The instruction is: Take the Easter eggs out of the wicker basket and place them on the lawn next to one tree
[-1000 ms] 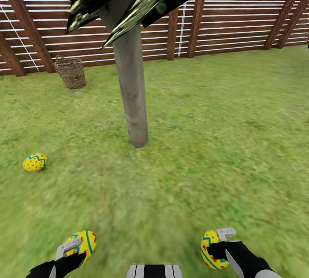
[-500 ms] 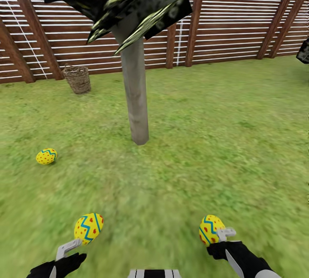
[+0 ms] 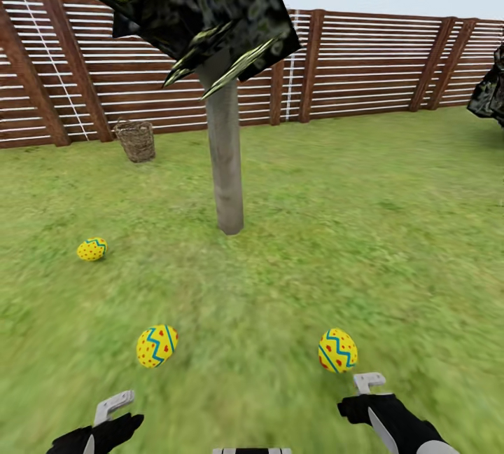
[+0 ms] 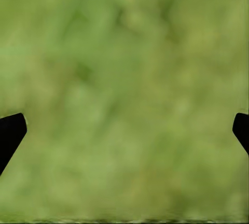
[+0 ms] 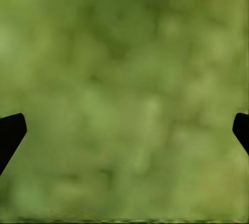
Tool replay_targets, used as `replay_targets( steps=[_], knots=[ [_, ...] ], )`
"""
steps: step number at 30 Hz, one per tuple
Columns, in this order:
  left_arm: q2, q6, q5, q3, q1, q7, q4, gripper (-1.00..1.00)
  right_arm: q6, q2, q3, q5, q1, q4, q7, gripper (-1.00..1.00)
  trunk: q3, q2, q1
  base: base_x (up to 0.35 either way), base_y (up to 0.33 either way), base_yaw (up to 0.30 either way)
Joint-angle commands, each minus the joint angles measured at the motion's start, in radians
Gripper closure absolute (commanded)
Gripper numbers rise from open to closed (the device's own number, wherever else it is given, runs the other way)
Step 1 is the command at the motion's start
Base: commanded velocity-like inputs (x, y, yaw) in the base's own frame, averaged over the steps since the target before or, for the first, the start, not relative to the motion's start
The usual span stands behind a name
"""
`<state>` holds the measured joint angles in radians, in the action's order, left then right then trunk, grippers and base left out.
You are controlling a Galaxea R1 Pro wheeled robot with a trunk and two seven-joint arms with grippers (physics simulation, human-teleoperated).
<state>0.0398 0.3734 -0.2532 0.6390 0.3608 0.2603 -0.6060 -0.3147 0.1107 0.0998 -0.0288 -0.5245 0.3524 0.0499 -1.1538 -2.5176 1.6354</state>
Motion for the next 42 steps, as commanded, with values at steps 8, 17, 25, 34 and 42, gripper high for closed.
replay_targets(
  steps=[8,17,25,34,42],
  knots=[
    [-0.001,0.003,-0.011,0.007,0.001,0.010,-0.002,-1.00,-0.006,0.001,0.008,-0.003,0.000,0.002,0.000,-1.00,0.030,0.002,-0.004,-0.341,0.000,0.000],
    [-0.001,0.003,-0.011,0.007,0.001,0.010,-0.001,-1.00,-0.006,0.001,0.008,-0.002,0.000,0.002,0.000,-1.00,0.065,0.004,-0.008,-0.340,0.000,0.000],
    [-0.001,0.002,-0.009,0.007,0.001,0.010,-0.003,-1.00,-0.007,0.001,0.008,-0.003,0.000,0.002,0.001,-1.00,0.096,0.006,-0.012,-0.073,0.000,0.000],
    [-0.001,0.002,-0.011,0.007,0.001,0.010,-0.001,-1.00,-0.007,0.001,0.008,-0.002,0.000,0.002,0.000,-1.00,0.131,0.008,-0.016,-0.001,0.000,0.000],
    [-0.009,0.002,-0.011,0.007,0.001,0.009,-0.001,-1.00,-0.007,0.001,0.008,-0.002,0.000,0.002,0.000,-1.00,0.161,0.009,-0.020,0.000,0.000,0.000]
  ],
)
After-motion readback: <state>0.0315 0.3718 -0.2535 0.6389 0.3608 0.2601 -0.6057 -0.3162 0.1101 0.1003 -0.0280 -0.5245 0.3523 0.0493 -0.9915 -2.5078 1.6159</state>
